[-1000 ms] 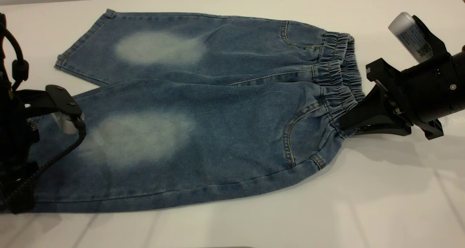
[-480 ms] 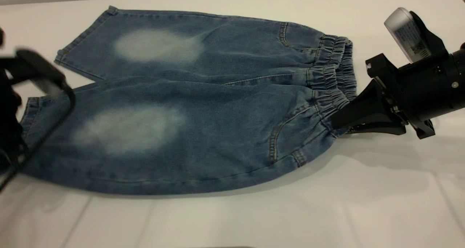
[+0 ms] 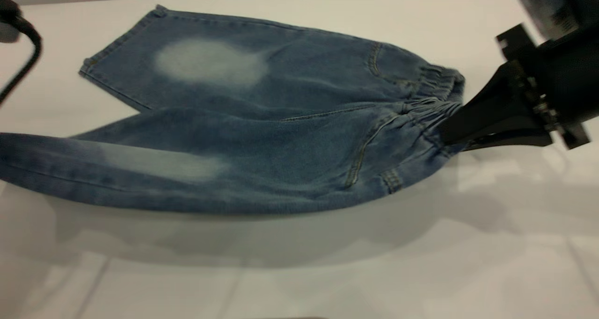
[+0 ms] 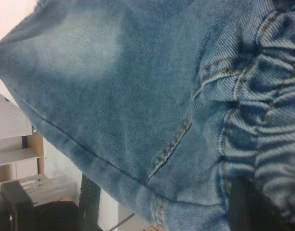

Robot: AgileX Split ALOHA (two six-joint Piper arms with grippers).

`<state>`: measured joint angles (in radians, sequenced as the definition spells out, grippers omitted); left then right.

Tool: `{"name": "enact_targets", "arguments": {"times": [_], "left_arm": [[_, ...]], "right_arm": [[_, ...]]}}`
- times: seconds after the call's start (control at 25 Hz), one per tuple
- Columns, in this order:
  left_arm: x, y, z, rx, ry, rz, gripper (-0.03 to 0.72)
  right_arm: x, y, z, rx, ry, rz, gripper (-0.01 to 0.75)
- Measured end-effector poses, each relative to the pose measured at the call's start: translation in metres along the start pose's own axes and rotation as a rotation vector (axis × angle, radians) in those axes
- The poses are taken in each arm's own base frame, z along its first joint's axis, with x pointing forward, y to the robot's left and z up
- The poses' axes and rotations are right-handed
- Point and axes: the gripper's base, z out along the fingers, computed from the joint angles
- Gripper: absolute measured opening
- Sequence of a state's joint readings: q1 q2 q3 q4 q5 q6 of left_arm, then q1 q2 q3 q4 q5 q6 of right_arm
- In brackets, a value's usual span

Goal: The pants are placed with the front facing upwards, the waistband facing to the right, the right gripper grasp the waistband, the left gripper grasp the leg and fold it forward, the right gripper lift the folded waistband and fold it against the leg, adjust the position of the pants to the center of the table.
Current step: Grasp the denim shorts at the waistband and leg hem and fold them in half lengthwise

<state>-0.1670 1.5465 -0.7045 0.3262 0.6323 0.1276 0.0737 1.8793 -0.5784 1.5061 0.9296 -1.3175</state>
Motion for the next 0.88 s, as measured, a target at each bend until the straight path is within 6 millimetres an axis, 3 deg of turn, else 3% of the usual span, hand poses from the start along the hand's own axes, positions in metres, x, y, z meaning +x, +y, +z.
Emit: {"name": "enact_targets", "arguments": {"times": [0.24, 0.44, 0.64, 0.88], "left_arm": [[0.031, -0.012, -0.030, 0.023, -0.080, -0.049, 0.017], [0.028, -0.003, -0.057, -0.033, -0.178, -0.052, 0.017], [-0.004, 0.012, -0.063, -0.071, -0.258, -0.041, 0.017], [-0.064, 0.029, -0.038, -0.079, -0.319, -0.018, 0.017]], "right_arm": [[0.040, 0.019, -0.019, 0.009, 0.019, 0.033, 0.051], [0.045, 0.031, -0.028, -0.006, -0.009, 0.086, 0.051], [0.029, 0.036, -0.031, -0.012, -0.080, 0.140, 0.051], [0.011, 0.031, -0.033, 0.017, -0.246, 0.313, 0.051]]}}
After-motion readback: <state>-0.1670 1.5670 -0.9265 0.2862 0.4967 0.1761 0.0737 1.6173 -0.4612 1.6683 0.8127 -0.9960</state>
